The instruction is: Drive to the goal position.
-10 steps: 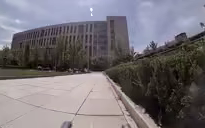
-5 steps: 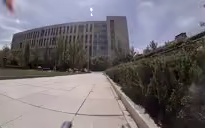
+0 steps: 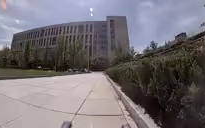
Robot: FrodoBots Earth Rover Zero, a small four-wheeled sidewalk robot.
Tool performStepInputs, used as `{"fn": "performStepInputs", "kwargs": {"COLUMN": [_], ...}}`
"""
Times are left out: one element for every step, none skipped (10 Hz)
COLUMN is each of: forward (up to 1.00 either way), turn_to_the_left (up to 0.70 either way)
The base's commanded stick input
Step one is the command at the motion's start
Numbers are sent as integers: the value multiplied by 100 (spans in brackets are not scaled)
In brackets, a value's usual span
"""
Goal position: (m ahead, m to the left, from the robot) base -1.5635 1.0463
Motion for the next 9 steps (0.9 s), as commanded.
{"fn": "performStepInputs", "kwargs": {"forward": [4,4,0,4,4,2,4,4,3], "turn_to_the_left": [0,0,0,0,0,0,0,0,0]}}
